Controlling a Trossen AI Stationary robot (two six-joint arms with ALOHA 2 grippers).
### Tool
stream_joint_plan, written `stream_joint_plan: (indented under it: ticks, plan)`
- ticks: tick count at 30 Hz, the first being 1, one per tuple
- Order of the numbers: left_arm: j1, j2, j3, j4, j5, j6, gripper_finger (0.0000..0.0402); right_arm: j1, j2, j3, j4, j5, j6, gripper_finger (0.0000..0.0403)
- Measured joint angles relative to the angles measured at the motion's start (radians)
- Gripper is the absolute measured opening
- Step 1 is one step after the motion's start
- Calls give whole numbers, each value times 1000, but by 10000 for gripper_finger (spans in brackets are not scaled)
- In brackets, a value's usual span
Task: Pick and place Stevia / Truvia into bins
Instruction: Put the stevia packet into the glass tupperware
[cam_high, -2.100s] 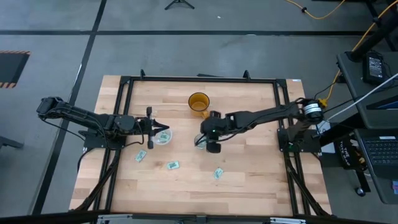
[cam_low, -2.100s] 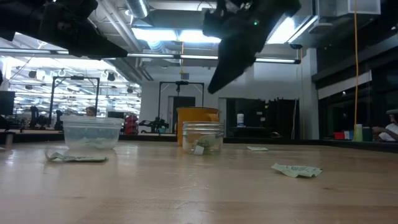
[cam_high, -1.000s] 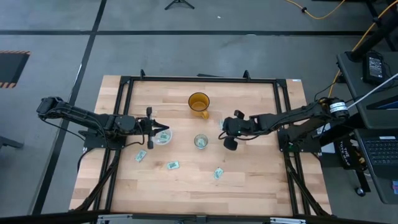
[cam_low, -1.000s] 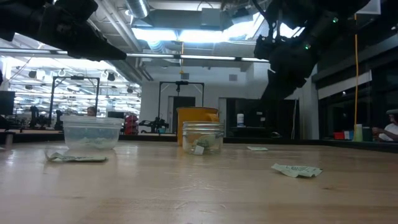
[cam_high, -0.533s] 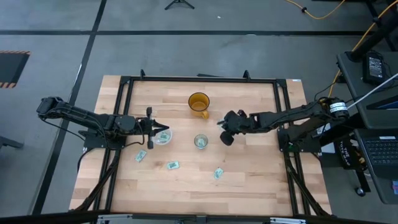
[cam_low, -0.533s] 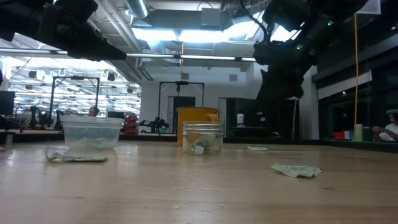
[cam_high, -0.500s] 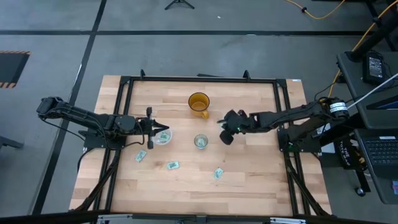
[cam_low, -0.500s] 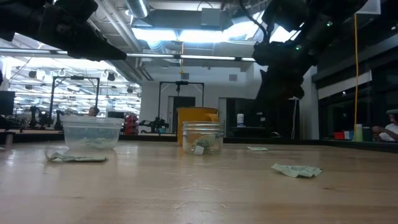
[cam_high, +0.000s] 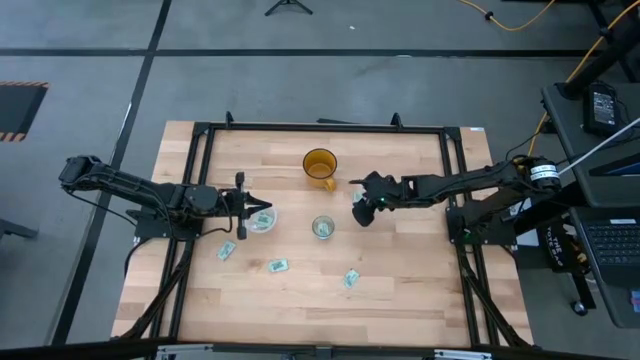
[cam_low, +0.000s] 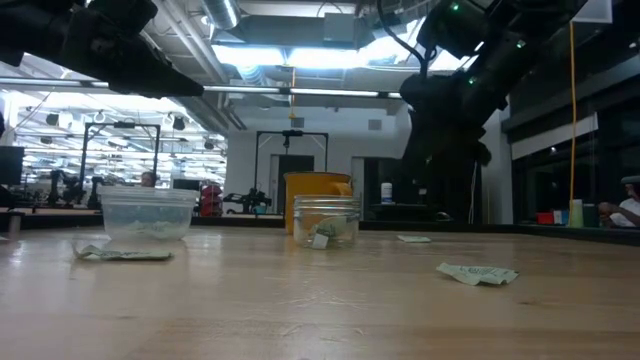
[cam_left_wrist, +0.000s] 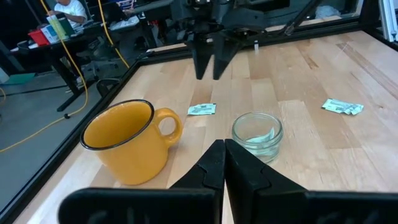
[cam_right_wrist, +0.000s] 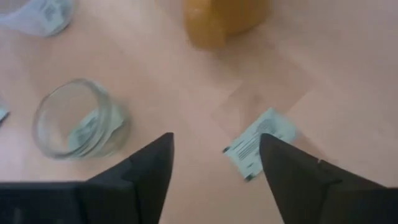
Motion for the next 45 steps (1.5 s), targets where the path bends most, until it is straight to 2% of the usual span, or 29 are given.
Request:
stream_joint_plan:
  ticks: [5, 19, 23, 28, 34, 45]
  plan:
    - [0, 0, 0, 0, 0, 0, 3, 0, 0, 0, 0, -53, 30, 267]
    - [0, 0, 0, 0, 0, 0, 2, 0, 17, 1, -32, -54, 30, 269]
    - [0, 0, 0, 0, 0, 0, 5, 0, 66, 25, -57, -55, 23, 269]
    - [0, 0, 0, 1, -3, 0, 4, -5, 146, 118, -140, -54, -24, 269]
    - [0, 0, 0, 3, -10, 1, 3, -21, 235, 217, -298, 15, -22, 269]
    - [0, 0, 0, 3, -9, 52, 2, -30, 364, 230, -305, 15, -19, 269]
